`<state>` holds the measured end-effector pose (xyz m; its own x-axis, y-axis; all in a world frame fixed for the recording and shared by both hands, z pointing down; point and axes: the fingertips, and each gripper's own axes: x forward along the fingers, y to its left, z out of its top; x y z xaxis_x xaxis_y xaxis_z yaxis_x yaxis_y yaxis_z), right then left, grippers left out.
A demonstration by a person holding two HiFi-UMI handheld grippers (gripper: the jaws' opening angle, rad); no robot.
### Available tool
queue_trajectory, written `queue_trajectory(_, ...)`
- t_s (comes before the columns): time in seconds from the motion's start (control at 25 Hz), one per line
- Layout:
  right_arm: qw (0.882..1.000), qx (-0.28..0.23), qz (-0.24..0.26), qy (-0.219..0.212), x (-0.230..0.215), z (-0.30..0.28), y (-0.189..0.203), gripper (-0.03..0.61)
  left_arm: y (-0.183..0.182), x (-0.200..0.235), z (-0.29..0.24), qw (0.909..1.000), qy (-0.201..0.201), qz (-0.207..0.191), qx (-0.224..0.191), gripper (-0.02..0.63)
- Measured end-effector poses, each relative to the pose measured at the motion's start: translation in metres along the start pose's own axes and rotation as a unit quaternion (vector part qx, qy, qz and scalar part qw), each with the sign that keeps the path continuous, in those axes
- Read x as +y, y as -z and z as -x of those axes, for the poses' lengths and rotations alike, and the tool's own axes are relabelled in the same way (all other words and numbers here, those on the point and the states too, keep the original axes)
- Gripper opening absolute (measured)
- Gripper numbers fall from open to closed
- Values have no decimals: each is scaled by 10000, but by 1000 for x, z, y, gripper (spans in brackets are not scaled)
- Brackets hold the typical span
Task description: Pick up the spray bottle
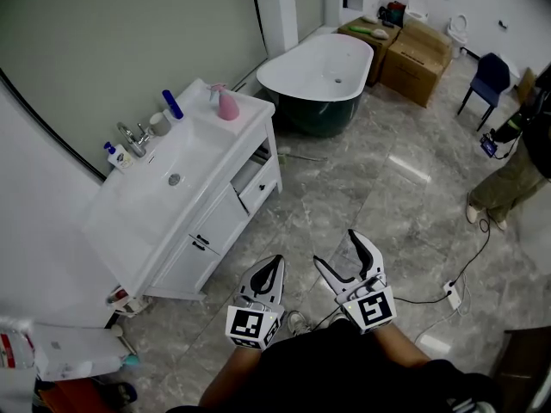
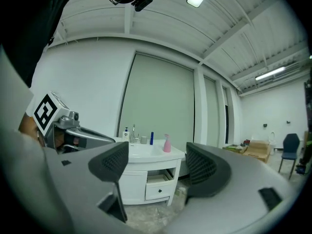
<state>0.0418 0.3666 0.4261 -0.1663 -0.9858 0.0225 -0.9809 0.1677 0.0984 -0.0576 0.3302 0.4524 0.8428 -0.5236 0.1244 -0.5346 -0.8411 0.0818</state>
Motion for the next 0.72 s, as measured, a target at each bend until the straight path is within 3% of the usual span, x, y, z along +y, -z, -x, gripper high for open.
queue_trajectory(0.12, 9997, -149, -134, 142, 5, -7, -3, 481, -1, 7, 4, 10000, 24, 16, -18, -5)
queue_trajectory(0.24, 9992, -226, -250, 215, 8, -14, -5, 586, -2, 15, 5, 10000, 18, 36, -22, -5)
queue_trajectory(0.72, 9999, 33, -108, -53, -11, -62, 11, 592, 3, 43, -29, 9999, -100, 110, 67, -5)
